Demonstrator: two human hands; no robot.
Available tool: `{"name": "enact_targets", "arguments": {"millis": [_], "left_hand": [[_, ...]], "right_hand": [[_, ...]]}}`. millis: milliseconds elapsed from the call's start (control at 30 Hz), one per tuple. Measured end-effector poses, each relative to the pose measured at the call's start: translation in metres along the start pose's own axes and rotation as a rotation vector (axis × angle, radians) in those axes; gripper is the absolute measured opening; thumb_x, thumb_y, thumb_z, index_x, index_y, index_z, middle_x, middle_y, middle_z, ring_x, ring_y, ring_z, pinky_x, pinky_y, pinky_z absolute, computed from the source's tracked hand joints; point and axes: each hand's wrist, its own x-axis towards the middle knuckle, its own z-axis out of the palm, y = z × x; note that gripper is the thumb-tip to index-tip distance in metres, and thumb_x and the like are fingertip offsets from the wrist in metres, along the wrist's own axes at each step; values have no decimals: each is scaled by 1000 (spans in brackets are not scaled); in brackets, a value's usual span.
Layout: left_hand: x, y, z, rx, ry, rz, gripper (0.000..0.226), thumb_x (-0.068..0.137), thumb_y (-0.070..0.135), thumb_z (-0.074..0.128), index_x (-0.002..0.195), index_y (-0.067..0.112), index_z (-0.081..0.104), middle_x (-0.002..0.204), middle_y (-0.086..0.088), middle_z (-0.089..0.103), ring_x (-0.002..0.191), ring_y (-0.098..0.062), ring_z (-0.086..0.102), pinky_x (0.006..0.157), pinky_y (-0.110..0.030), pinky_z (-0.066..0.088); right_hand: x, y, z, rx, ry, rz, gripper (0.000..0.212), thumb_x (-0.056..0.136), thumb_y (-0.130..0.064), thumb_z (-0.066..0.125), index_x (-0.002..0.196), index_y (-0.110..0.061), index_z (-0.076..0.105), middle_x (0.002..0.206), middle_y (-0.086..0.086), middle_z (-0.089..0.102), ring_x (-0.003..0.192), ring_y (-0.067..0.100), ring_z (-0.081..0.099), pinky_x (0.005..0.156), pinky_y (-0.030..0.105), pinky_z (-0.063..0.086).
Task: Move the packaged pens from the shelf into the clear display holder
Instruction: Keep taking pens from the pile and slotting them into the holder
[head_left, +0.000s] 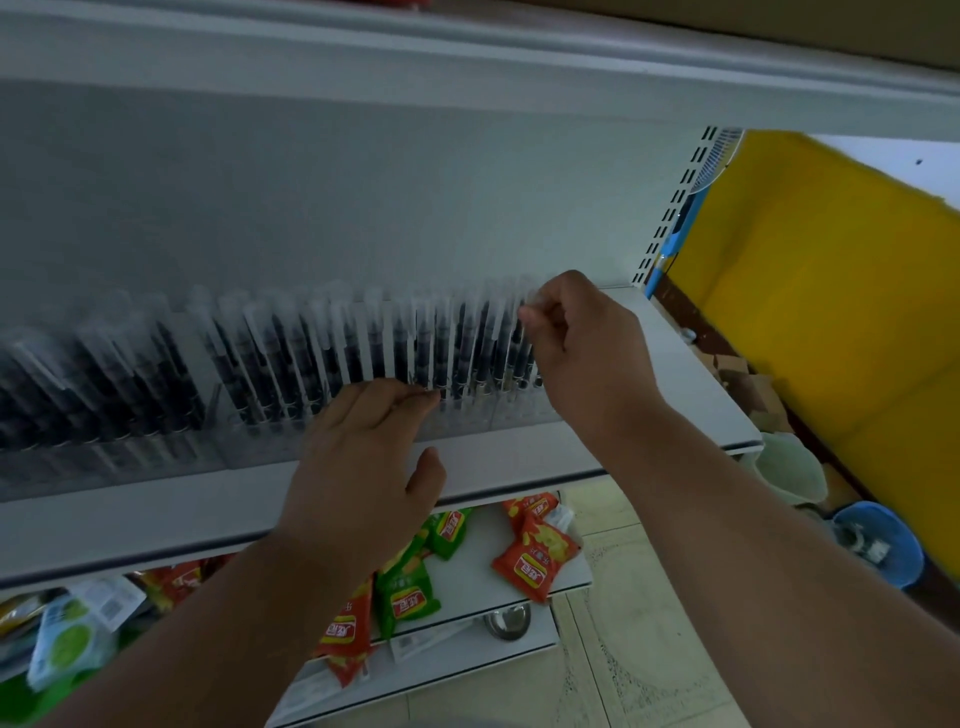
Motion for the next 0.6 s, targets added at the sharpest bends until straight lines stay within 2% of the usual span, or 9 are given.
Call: {"name": "enact_targets", "arguments": {"millis": [300, 433, 500, 600], "left_hand": [[2, 2, -4, 19, -9, 4, 57, 85, 41, 40, 126, 10, 64, 119, -1, 59, 111, -20, 48, 99, -41, 46], [-5, 5, -6, 24, -20, 7, 59, 86, 43, 37, 131, 11, 60, 126, -3, 57, 117, -21, 47, 103, -43, 44], [-10, 9, -9, 7, 7, -14, 57, 87, 42, 38, 131, 12, 59, 128, -4, 56, 120, -21, 45, 104, -41, 41], [-23, 18, -17, 68, 43, -26, 48, 87, 39, 42, 122, 11, 62, 119, -6, 59, 112, -25, 50, 97, -38, 43]], "right_hand": [[-3, 4, -4, 10, -68, 51, 16, 97, -29, 57, 97, -14, 58, 85, -1, 63, 78, 16, 59, 68, 31, 49], [-17, 7, -11, 19, -45, 91, 32, 92, -37, 64, 114, -19, 51, 100, -5, 58, 83, 13, 58, 66, 26, 41], [-28, 1, -17, 31, 13, 9, 35, 91, -34, 66, 118, -17, 51, 107, -6, 54, 85, 10, 55, 66, 23, 39], [-38, -18, -23, -43, 98, -268, 27, 89, -22, 65, 112, -9, 57, 106, 6, 57, 90, 20, 53, 74, 32, 44]]}}
